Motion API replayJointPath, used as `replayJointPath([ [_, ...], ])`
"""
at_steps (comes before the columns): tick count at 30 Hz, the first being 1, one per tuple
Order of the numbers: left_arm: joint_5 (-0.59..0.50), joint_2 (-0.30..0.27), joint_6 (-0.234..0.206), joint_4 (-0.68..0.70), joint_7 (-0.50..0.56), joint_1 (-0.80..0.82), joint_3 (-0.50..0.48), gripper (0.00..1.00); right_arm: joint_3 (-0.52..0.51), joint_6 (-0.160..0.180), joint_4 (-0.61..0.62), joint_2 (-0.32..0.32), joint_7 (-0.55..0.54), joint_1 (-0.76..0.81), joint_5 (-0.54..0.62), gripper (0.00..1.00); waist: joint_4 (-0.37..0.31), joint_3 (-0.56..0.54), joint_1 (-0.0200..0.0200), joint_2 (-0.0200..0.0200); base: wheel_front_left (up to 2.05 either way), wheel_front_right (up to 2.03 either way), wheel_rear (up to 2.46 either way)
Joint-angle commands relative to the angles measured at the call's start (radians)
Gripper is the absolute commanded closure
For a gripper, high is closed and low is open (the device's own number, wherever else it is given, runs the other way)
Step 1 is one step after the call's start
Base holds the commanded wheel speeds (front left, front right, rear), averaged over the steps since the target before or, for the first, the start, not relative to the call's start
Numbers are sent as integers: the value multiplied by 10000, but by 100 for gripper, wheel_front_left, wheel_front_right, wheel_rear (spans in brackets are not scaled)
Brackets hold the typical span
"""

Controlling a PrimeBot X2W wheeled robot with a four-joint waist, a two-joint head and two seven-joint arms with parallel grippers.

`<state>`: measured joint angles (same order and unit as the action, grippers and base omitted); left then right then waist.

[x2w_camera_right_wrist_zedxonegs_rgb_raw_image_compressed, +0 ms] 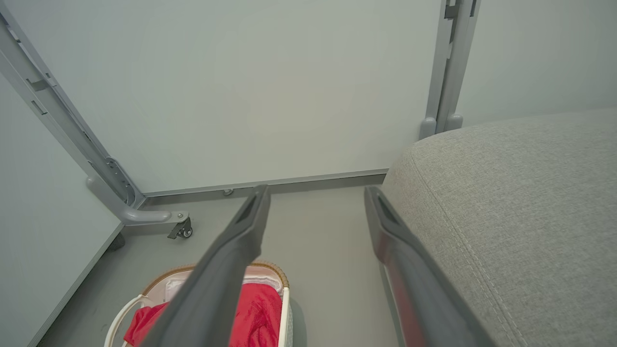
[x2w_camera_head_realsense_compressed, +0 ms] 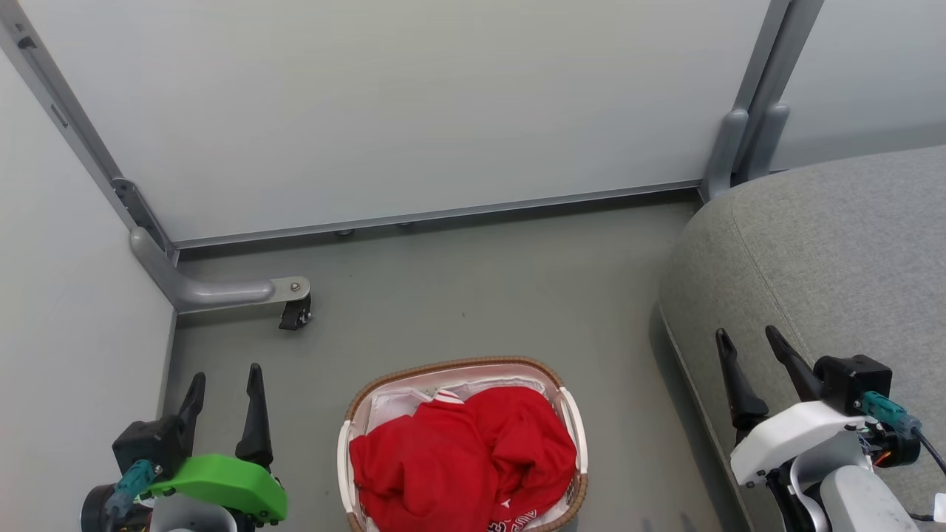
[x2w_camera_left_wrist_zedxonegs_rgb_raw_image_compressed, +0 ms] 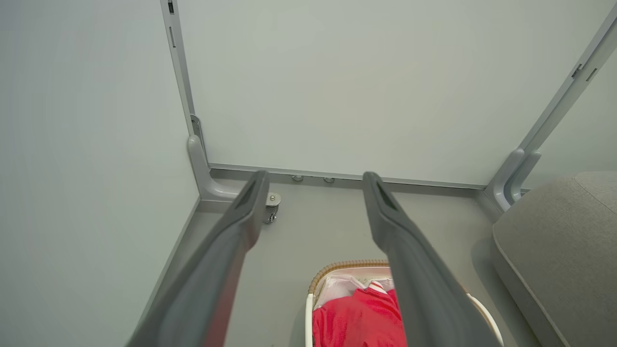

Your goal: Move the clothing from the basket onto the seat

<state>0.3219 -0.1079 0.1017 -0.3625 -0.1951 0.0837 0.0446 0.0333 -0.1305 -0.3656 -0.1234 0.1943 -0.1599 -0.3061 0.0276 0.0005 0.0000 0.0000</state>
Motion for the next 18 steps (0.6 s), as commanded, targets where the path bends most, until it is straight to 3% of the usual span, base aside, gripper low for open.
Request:
replayJointPath([
  [1, -229, 3, 31, 35, -87, 133, -65, 0, 16, -3, -9, -91, 97, -114, 288, 0, -8, -15, 0, 0, 0, 0, 0],
  [18, -1564, 258, 205, -182, -424, -271, -270, 0, 106, -1, -244, -63, 430, 62, 1586, 0, -103, 24, 0, 0, 0, 0, 0],
])
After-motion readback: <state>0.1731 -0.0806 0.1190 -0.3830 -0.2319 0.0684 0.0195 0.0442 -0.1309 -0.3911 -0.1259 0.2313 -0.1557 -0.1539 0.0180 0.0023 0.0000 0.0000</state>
